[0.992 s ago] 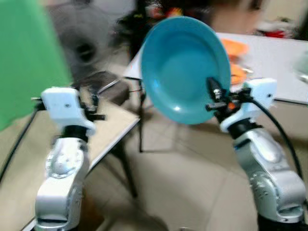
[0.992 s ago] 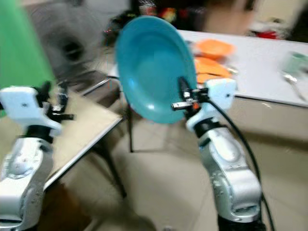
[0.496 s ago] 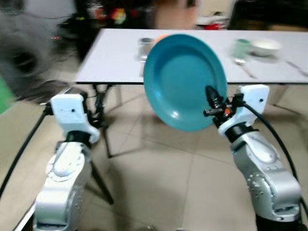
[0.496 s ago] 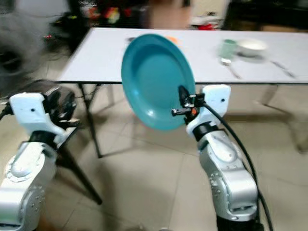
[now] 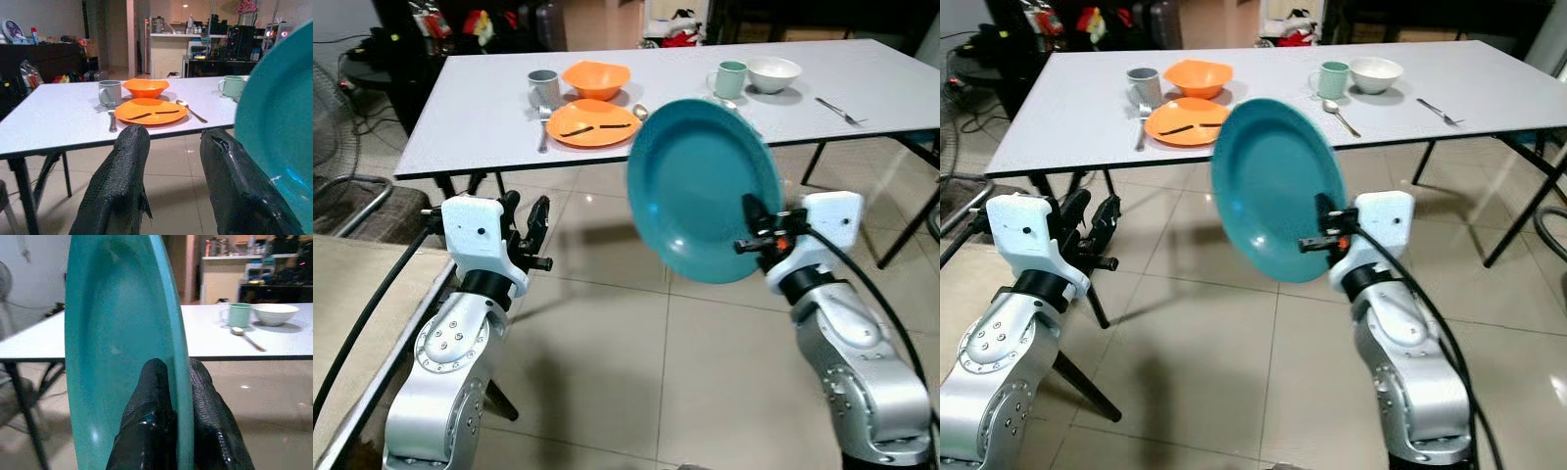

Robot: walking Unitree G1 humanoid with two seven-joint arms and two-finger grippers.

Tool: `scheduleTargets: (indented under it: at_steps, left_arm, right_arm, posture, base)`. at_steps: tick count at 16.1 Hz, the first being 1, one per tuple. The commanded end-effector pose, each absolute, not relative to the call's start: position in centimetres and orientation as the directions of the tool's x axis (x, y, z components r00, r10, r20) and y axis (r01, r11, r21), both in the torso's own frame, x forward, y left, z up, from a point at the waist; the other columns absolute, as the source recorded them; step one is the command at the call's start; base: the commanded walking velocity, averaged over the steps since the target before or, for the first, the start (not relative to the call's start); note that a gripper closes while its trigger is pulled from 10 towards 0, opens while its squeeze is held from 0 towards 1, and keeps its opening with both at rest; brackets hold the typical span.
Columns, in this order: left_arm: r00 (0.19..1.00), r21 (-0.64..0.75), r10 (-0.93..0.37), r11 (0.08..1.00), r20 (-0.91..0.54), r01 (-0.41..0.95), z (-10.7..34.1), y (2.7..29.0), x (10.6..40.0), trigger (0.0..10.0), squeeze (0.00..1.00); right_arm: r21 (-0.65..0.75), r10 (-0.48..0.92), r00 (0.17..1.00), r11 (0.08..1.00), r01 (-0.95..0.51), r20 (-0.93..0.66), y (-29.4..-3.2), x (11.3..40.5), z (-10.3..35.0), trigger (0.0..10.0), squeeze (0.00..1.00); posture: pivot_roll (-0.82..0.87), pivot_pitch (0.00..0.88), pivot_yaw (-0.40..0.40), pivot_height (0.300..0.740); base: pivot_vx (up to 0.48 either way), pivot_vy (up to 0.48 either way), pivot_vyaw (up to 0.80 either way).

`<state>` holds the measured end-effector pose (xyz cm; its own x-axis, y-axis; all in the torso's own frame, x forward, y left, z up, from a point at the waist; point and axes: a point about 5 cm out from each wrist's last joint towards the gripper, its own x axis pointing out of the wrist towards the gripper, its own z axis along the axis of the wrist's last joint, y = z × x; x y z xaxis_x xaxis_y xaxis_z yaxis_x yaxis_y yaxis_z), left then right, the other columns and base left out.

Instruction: Setting the table

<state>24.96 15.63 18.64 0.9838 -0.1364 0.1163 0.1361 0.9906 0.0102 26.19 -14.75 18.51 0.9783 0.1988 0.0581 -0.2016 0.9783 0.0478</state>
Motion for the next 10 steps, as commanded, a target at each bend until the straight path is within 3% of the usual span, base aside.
scheduleTargets:
  at_steps: [1, 7, 10]
  left_arm:
    - [0.981, 0.024, -0.154, 0.988, 0.117, 0.152, 18.6, 15.6, 25.1, 10.0, 0.00]
    - [0.976, 0.039, -0.183, 0.983, 0.119, 0.179, 18.6, 15.2, 25.3, 10.0, 0.00]
    - [0.973, 0.033, -0.192, 0.981, 0.125, 0.189, 18.5, 15.1, 25.4, 10.0, 0.00]
  right_arm:
    - [0.054, 0.207, 0.974, 0.976, -0.213, 0.092, -14.8, 26.1, 19.3, 10.0, 0.00]
    - [0.091, 0.143, 0.983, 0.984, -0.153, 0.111, -15.8, 26.0, 19.5, 10.0, 0.00]
    - [0.081, 0.150, 0.980, 0.984, -0.161, 0.130, -15.9, 26.0, 20.0, 10.0, 0.00]
  posture:
    - [-0.09, 0.000, 0.021, 0.740]
    - [-0.10, 0.000, 0.021, 0.740]
    - [-0.12, 0.000, 0.021, 0.740]
  base:
    - [0.311, 0.000, -0.48]
    - [0.321, 0.000, -0.80]
    - [0.336, 0.000, 0.00]
